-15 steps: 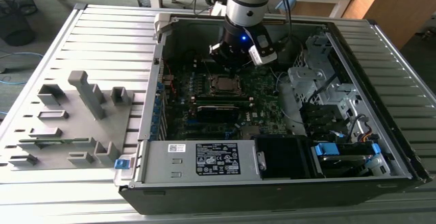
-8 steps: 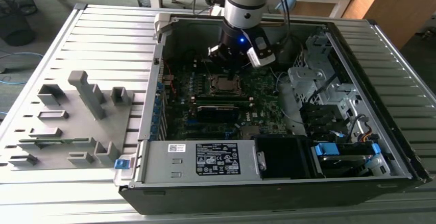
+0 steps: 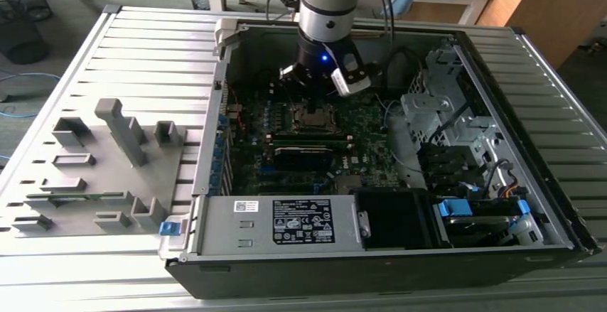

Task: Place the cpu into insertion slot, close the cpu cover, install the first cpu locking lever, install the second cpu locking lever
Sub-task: 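Close the cpu cover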

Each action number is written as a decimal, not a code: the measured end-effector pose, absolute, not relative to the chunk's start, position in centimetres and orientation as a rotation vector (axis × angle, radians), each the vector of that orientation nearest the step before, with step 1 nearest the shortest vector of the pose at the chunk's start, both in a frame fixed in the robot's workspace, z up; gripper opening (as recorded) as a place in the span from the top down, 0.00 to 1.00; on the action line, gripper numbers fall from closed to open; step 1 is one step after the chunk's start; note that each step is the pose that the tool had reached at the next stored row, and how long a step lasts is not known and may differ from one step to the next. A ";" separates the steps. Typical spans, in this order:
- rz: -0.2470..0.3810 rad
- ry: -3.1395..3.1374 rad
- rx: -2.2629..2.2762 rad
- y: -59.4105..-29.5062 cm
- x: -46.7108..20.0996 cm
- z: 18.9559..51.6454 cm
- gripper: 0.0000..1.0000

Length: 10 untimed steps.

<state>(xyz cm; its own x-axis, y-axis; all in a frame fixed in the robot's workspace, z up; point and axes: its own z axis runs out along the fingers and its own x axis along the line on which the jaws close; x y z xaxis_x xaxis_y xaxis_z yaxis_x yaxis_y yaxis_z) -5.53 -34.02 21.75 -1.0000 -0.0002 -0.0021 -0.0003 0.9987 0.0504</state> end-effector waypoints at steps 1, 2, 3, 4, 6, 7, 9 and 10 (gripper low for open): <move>0.079 3.138 0.000 -34.0 -5.8 21.7 0.89; 0.078 3.137 -0.001 -34.0 -6.1 21.6 0.89; 0.077 3.136 -0.001 -34.0 -6.3 21.6 0.89; 0.077 3.136 -0.001 -34.0 -6.5 21.5 0.89; 0.074 3.136 -0.001 -34.0 -6.8 21.5 0.89; 0.072 3.136 -0.001 -34.0 -7.0 21.4 0.89; 0.069 3.135 -0.001 -34.0 -7.2 21.3 0.89; 0.069 3.135 -0.001 -34.0 -7.3 21.2 0.89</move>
